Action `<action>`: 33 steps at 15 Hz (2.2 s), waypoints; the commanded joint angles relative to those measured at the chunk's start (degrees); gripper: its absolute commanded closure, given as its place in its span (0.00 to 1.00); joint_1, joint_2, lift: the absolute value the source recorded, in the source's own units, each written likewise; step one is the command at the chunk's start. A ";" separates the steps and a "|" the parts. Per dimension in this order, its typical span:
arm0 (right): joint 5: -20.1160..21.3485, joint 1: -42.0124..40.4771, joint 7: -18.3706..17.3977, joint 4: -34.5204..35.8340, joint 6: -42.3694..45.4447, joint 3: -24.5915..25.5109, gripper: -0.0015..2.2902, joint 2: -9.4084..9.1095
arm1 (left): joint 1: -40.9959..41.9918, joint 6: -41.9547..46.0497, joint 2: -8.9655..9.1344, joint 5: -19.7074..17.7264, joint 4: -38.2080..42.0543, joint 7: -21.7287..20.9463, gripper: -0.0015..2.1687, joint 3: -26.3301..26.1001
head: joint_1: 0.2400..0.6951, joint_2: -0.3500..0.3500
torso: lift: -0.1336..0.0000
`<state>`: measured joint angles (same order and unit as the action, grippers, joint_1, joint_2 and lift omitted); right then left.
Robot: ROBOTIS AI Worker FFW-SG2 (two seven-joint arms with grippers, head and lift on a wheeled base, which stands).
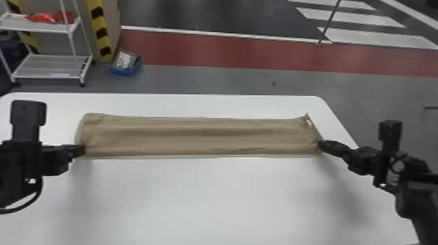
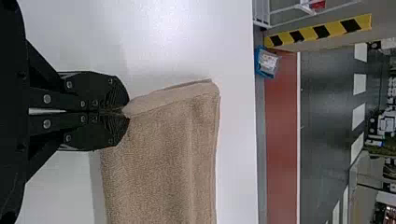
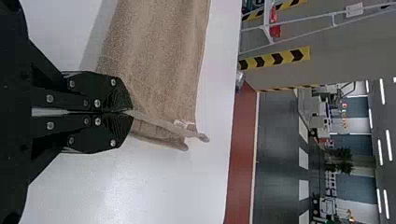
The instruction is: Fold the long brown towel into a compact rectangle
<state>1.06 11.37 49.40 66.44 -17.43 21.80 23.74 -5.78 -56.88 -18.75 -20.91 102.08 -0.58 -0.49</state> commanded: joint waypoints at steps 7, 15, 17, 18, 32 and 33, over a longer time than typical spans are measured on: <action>-1.33 -4.78 0.43 12.22 -9.78 1.75 0.75 -1.06 | 4.46 -7.25 -0.32 -0.44 9.54 1.28 0.91 4.09 | 1.00 0.26 | 0.04; -2.64 -9.00 1.75 15.74 -11.01 4.65 0.75 -1.06 | 9.12 -12.34 -0.24 -0.71 14.11 0.40 0.91 7.69 | 1.00 0.27 | 0.04; -2.64 -9.17 1.75 15.65 -10.83 4.48 0.74 -1.06 | 9.21 -12.34 -0.06 -0.71 14.99 0.40 0.91 7.52 | 1.00 0.27 | 0.04; -2.64 -9.26 1.75 15.47 -10.83 4.30 0.64 -1.15 | 9.47 -12.17 0.11 -0.71 15.34 0.40 0.91 7.52 | 1.00 0.26 | 0.04; -6.42 -8.82 -0.01 24.53 -9.78 1.49 0.03 -8.54 | 8.59 -2.85 0.20 -0.71 11.47 0.23 0.04 8.92 | 1.00 0.33 | 0.04; -5.37 -7.86 -0.01 24.53 -10.13 -0.88 0.11 -9.94 | 7.98 -0.74 0.20 -0.71 9.80 0.23 0.04 8.48 | 1.00 0.37 | 0.04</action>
<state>-5.51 2.38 49.40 90.43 -27.17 24.01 15.79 2.92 -60.53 -18.60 -21.55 114.12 -0.36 8.45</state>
